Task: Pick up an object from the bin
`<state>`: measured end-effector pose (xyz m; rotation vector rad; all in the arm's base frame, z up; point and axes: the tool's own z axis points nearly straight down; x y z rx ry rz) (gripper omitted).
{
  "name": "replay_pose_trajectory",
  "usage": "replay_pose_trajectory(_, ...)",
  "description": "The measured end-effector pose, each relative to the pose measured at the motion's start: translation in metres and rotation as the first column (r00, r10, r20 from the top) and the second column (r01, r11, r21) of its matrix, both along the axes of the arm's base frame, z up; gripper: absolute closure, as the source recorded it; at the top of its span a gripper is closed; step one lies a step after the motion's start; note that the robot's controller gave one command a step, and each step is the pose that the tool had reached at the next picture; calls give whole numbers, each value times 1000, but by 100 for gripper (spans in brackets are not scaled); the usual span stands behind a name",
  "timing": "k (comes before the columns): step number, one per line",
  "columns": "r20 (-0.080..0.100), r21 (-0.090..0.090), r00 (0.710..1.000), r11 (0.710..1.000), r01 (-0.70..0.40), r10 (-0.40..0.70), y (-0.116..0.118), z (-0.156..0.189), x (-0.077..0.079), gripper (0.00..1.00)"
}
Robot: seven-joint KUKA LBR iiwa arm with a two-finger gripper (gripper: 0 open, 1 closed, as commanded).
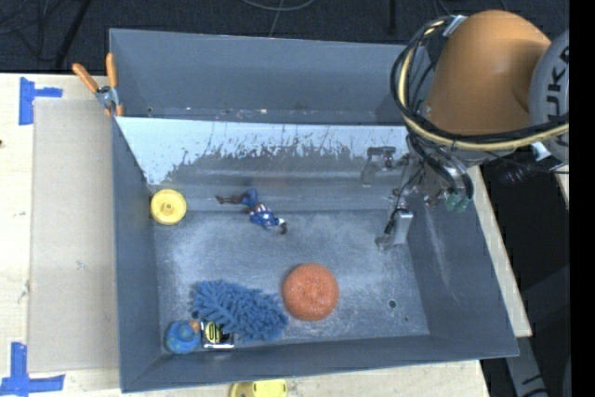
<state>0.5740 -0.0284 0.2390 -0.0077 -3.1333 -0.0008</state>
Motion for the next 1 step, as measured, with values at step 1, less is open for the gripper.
replay_pose_trajectory(1, 8, 0, 1000, 1000, -1, 1, 0, 5, 1, 0)
